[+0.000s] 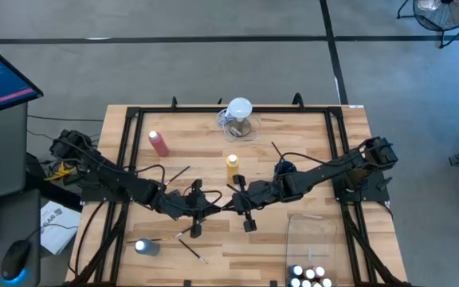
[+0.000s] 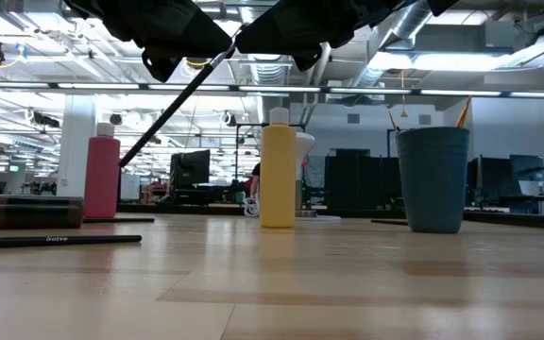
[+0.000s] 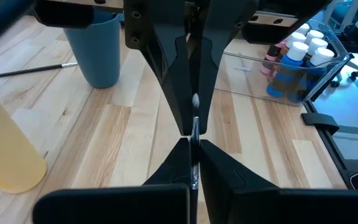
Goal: Pick & Place Paint Supplies
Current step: Put the black silver paintbrush into the blue cup
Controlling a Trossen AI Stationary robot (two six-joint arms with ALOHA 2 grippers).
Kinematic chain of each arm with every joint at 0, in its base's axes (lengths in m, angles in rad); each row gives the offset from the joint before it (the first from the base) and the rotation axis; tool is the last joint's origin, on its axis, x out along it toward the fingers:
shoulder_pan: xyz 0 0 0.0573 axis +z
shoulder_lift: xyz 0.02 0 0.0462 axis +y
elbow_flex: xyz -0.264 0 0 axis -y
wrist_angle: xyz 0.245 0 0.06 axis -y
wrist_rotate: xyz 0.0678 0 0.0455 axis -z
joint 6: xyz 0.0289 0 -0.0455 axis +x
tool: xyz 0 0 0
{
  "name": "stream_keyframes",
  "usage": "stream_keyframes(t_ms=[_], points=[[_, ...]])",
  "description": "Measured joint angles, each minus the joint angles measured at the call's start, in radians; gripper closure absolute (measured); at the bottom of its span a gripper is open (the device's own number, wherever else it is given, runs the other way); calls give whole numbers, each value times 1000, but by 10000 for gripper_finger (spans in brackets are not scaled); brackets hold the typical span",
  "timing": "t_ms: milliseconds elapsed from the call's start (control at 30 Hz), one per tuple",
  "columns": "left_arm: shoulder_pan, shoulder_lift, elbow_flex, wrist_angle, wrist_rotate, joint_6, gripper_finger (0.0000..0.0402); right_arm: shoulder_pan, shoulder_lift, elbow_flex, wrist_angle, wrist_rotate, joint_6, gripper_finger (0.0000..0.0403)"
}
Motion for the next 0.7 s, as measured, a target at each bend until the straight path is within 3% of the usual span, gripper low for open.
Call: stream_keyframes(t_ms=[700], points=[[0,0,0,-4,1,-1,401,0,0,0,-3,0,8,403]])
